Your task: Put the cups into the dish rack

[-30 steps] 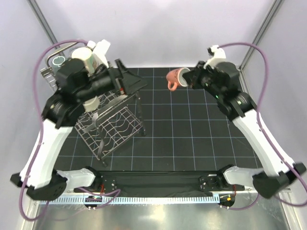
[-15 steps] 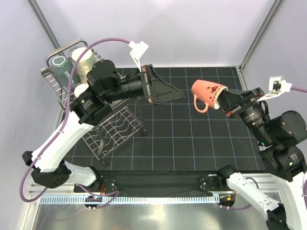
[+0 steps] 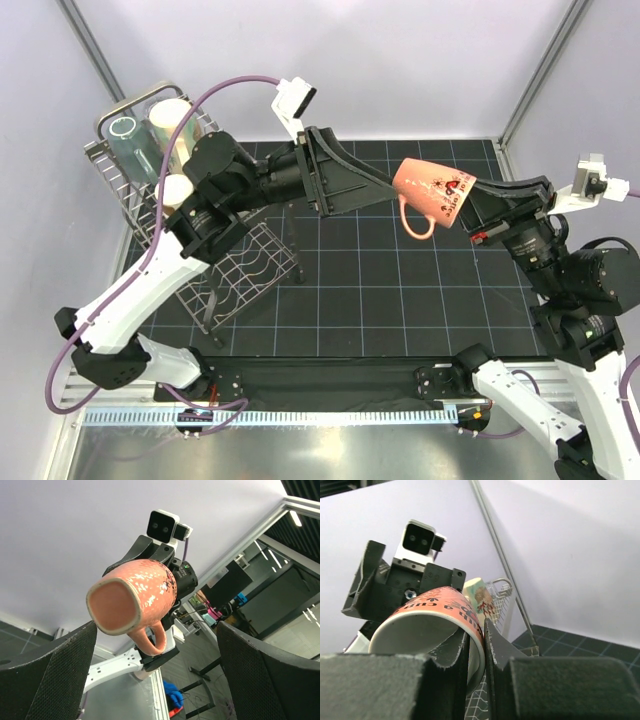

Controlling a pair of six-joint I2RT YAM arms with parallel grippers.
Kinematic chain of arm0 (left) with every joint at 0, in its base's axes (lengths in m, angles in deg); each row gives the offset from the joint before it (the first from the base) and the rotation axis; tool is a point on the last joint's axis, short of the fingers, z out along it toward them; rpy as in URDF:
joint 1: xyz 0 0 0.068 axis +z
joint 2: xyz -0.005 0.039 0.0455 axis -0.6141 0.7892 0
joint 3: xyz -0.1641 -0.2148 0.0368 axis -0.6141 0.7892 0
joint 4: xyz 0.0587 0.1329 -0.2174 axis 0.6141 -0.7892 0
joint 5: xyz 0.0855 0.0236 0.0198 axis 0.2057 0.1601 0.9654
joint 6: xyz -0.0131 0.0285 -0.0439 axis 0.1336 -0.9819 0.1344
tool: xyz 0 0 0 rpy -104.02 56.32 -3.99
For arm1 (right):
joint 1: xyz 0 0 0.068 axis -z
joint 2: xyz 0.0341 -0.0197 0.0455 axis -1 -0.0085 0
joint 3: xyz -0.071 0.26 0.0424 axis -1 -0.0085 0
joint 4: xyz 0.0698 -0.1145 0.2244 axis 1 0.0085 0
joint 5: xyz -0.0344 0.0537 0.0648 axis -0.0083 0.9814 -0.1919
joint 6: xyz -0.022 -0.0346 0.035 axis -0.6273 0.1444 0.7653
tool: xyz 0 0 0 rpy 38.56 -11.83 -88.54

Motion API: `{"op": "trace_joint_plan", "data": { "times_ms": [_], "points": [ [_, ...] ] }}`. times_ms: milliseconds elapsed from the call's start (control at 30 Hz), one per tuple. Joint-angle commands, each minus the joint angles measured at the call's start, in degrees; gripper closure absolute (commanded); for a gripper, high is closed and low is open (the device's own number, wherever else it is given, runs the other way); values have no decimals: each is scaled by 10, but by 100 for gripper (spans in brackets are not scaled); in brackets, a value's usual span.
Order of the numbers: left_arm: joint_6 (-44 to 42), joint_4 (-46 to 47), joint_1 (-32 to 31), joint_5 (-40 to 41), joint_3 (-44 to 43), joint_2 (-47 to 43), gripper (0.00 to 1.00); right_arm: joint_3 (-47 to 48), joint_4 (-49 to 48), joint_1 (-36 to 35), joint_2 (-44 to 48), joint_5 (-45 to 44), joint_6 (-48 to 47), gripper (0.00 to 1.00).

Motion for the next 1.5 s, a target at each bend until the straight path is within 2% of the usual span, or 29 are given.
{"op": "trace_joint_plan", "data": {
  "times_ms": [0,200,300,467,700,867,1033,1300,1400,1433,1467],
  "points": [
    [20,62,-3,-24,0,-4,2,-1,-123,2,-5,16,23,96],
    [34,71,-6,-19,-8,8,3,0,-144,2,-12,10,10,96],
    [41,74,-13,-21,-25,26,9,-8,-176,2,-20,13,14,96],
    [49,73,-32,-26,-45,47,27,-26,-204,2,-34,1,13,96],
    [47,68,-42,-15,-38,44,40,-37,-221,2,-44,-13,20,96],
    [43,64,-42,2,-36,39,64,-51,-222,2,-40,-15,16,96],
    [57,63,-42,5,-38,46,76,-56,-226,2,-47,-1,9,96],
    [73,60,-42,10,-43,50,84,-58,-225,2,-59,18,-20,96],
    [70,43,-42,15,-49,51,92,-55,-225,1,-62,34,-25,96],
    [68,26,-42,19,-52,51,100,-54,-225,2,-63,36,-27,96],
    [66,17,-41,22,-53,50,100,-54,-225,2,-62,41,-28,96]
  ]
}}
